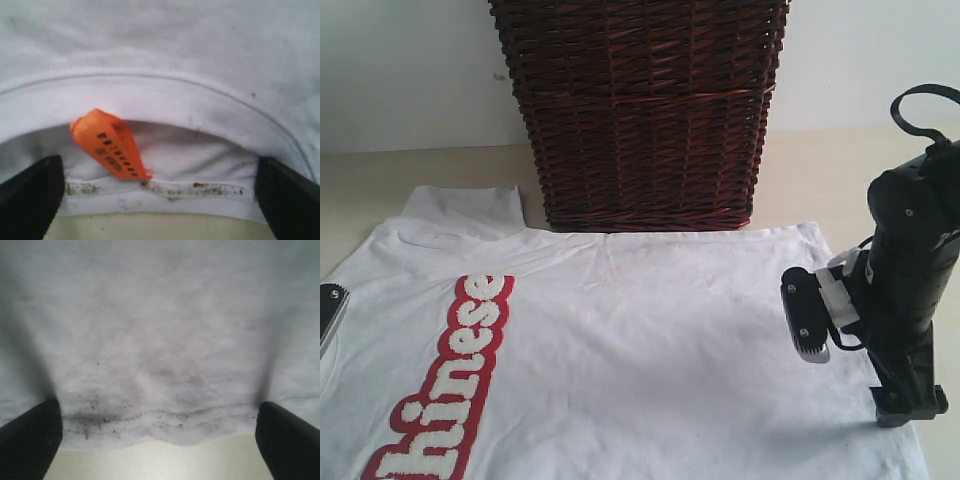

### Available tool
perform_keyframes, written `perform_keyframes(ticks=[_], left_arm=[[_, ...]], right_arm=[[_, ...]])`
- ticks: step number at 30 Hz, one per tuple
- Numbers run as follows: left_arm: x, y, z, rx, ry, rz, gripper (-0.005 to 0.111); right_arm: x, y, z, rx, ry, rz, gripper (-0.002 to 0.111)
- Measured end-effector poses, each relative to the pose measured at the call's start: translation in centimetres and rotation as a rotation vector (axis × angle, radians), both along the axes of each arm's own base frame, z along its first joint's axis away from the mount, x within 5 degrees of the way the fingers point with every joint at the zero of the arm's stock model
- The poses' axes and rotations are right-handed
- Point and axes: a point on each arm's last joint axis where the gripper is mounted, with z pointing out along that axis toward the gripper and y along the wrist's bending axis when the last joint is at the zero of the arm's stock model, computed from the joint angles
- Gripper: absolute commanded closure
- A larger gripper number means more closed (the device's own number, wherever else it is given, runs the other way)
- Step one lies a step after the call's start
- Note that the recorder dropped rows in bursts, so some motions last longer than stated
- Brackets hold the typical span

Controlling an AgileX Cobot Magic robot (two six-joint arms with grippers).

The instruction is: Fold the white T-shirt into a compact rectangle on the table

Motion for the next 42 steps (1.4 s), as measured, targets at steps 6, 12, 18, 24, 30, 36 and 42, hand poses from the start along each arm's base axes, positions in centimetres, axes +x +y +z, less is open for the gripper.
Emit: perform_keyframes(ticks=[6, 12, 18, 24, 30, 36, 42], left_arm=[[0.0, 0.0, 0.0, 0.0, 0.0, 0.0, 0.002], [0.0, 0.0, 0.0, 0.0, 0.0, 0.0, 0.002], [0.0, 0.0, 0.0, 0.0, 0.0, 0.0, 0.002], [0.0, 0.0, 0.0, 0.0, 0.0, 0.0, 0.002], [0.0, 0.0, 0.0, 0.0, 0.0, 0.0, 0.002], [0.0, 0.0, 0.0, 0.0, 0.001, 0.0, 0.002], [0.0, 0.0, 0.0, 0.0, 0.001, 0.0, 0.002]], right_arm=[[0.6, 0.2, 1.4, 0.022, -0.068, 0.003, 0.003], [0.8, -0.3, 0.3, 0.015, -0.026, -0.016, 0.003], [0.9, -0.8, -0.2, 0.025, 0.001, -0.025, 0.003], [1.0, -0.7, -0.4, 0.039, 0.019, -0.006, 0.003], [1.1, -0.7, -0.7, 0.031, 0.043, 0.0, 0.003], [1.1, -0.7, -0.8, 0.031, 0.047, -0.002, 0.003], [1.1, -0.7, -0.8, 0.031, 0.047, -0.002, 0.003]])
